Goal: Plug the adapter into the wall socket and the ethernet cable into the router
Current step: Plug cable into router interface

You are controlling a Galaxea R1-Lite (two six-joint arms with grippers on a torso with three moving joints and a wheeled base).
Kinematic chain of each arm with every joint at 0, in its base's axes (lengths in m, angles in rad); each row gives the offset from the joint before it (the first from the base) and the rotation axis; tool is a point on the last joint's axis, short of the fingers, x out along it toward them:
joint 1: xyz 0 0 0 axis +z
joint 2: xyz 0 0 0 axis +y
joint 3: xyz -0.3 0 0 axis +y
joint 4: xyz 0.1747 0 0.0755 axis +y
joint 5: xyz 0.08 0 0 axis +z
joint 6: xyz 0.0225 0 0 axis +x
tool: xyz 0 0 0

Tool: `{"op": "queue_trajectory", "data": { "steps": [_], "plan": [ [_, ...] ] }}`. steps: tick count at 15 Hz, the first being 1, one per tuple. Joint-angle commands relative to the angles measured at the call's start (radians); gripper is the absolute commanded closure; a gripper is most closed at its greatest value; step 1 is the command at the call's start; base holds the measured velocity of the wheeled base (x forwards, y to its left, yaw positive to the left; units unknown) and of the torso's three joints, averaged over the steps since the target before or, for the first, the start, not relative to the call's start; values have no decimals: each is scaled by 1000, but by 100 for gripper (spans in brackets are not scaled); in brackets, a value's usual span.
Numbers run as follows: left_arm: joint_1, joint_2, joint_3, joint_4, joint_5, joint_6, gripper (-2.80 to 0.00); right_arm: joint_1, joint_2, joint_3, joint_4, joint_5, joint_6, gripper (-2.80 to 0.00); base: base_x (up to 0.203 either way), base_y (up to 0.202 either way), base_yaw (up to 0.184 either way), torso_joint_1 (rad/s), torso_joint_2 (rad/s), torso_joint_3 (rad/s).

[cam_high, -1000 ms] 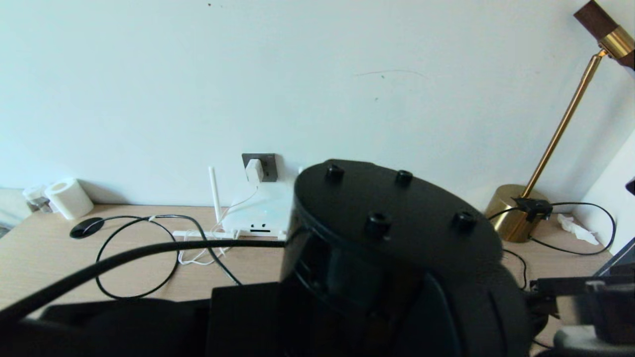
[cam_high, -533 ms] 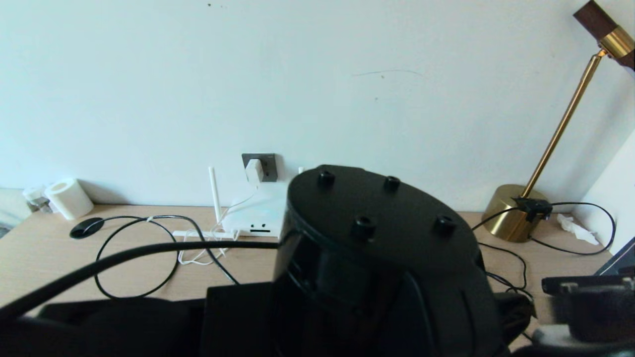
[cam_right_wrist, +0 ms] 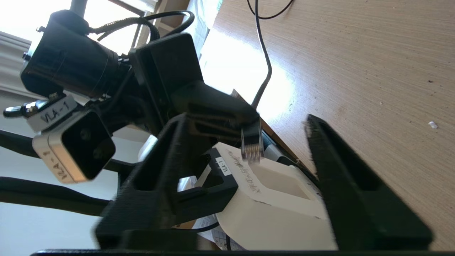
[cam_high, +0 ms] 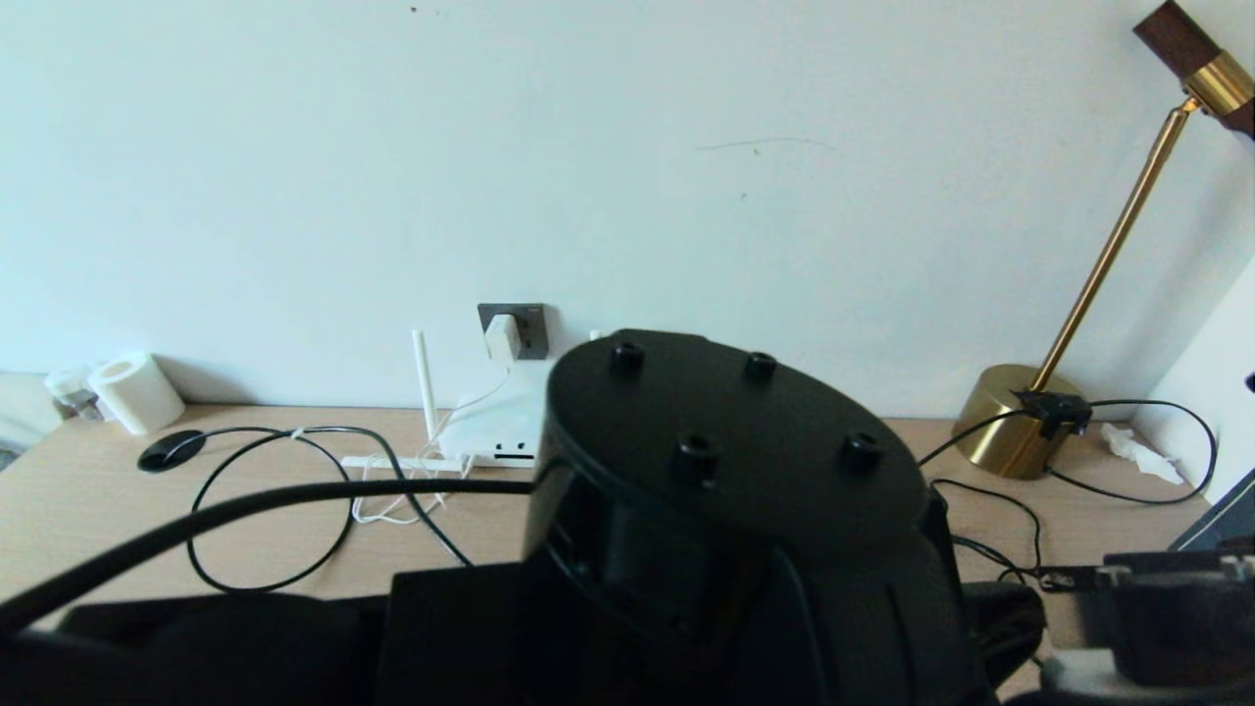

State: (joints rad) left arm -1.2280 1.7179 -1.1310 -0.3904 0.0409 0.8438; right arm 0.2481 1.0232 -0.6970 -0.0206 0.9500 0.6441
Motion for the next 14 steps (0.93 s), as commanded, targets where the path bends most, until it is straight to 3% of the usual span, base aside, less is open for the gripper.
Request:
{"op": "queue_trajectory", "data": {
  "steps": [1,2,3,14],
  "plan": [
    [4,-12,10,-2,1,4,0,0,-2,2,-1,6,5,-280,0,0,0,0,0,0],
    [5,-19,17,-2,1,4,0,2,-2,2,-1,7,5,-280,0,0,0,0,0,0],
    [5,-24,23,-2,1,4,0,2,-2,1,-1,8,5,0,0,0,0,0,0,0],
    [5,-24,23,-8,1,4,0,39,8,11,-1,12,11,0,0,0,0,0,0,0]
  ]
}}
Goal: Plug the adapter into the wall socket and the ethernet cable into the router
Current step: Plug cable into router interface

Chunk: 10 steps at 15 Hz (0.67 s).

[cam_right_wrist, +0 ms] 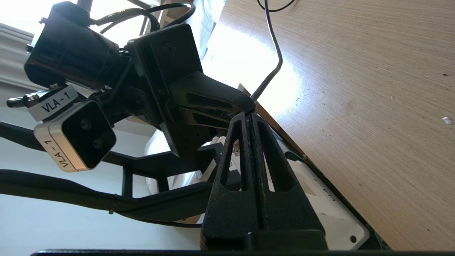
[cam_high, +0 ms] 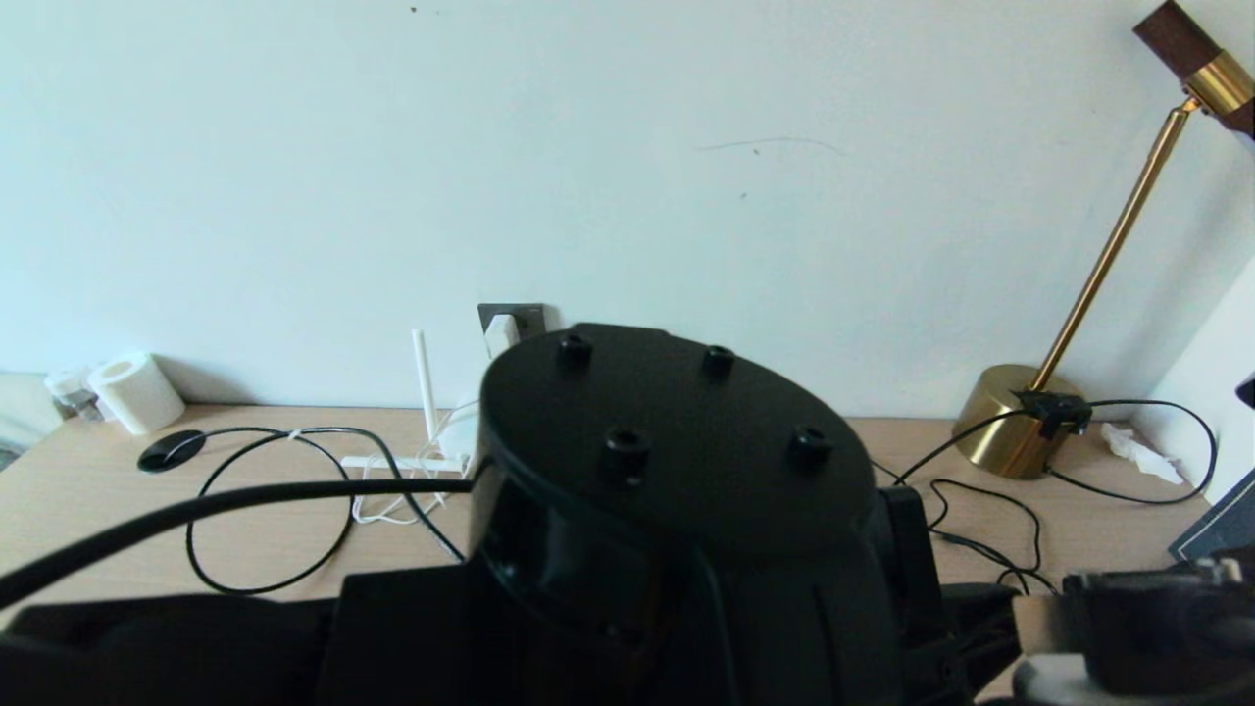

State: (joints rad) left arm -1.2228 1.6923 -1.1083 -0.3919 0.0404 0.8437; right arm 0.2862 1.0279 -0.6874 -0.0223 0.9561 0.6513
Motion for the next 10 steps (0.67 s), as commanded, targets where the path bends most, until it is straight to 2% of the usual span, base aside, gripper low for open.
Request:
{"op": "queue_trajectory", "data": {
  "steps": [1,2,3,10],
  "plan": [
    [0,1,-1,-7,1,5,0,1,4,5,1,6,1,0,0,0,0,0,0,0],
    [0,1,-1,-7,1,5,0,1,4,8,1,6,-5,0,0,0,0,0,0,0],
    [0,1,-1,-7,1,5,0,1,4,8,1,6,-5,-280,0,0,0,0,0,0],
    [0,6,1,-7,1,5,0,21,-2,15,1,7,1,-280,0,0,0,0,0,0]
  ]
}}
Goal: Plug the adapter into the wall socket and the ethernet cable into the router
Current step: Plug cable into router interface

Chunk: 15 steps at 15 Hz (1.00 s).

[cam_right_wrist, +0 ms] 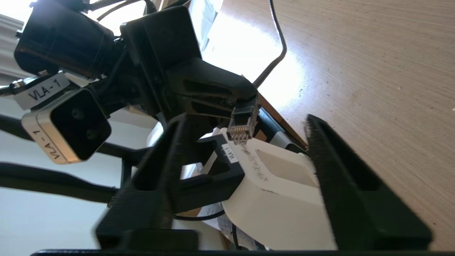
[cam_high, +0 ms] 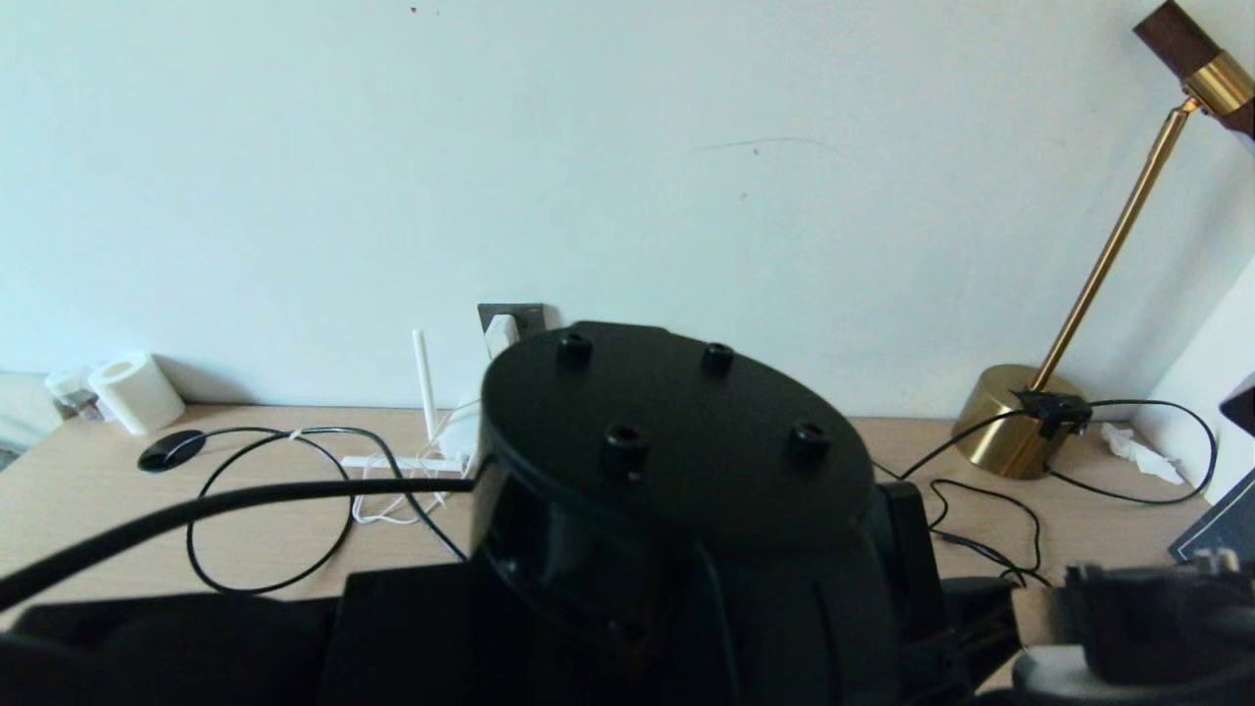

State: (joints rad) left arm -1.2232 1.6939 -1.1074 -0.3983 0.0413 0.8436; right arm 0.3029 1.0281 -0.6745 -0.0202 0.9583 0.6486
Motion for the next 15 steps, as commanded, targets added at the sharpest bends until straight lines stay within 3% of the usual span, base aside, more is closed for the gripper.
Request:
{"op": "queue_trajectory", "data": {
  "steps": [1,4,5,15],
  "plan": [
    [1,6,0,-2,0,5,0,5,-8,4,-1,5,3,-280,0,0,0,0,0,0],
    [1,10,-3,-2,0,5,0,7,-10,15,-1,5,2,-280,0,0,0,0,0,0],
    [1,12,-3,-2,0,5,0,7,-10,16,-1,5,2,0,0,0,0,0,0,0],
    [-5,18,-4,-2,-6,5,0,5,0,15,-1,4,-3,0,0,0,0,0,0,0]
  ]
}}
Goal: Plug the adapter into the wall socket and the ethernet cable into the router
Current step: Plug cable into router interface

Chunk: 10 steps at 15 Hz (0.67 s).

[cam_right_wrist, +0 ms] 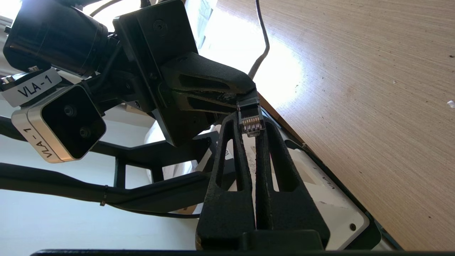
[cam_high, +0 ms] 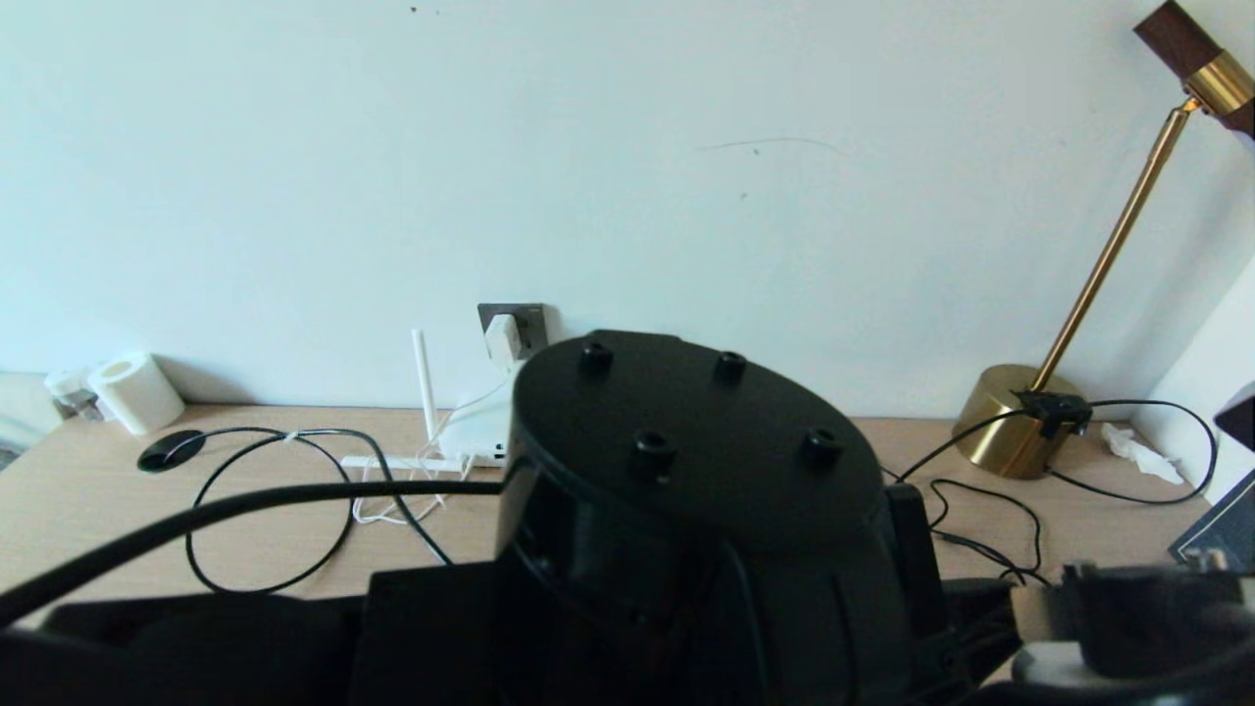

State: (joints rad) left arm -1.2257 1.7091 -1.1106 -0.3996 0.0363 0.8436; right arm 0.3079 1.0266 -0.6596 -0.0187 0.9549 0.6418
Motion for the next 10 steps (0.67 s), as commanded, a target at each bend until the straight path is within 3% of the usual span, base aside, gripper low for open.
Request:
{"op": "queue_trajectory", "data": {
  "steps": [1,2,10],
  "plan": [
    [-3,3,0,-1,-4,3,0,0,0,1,-3,7,4,0,0,0,0,0,0,0],
    [-5,3,0,-1,-6,3,-280,0,0,2,-3,7,4,0,0,0,0,0,0,0],
    [-5,-35,5,0,-1,12,-280,-1,-2,5,-2,1,26,0,0,0,0,0,0,0]
  ]
}}
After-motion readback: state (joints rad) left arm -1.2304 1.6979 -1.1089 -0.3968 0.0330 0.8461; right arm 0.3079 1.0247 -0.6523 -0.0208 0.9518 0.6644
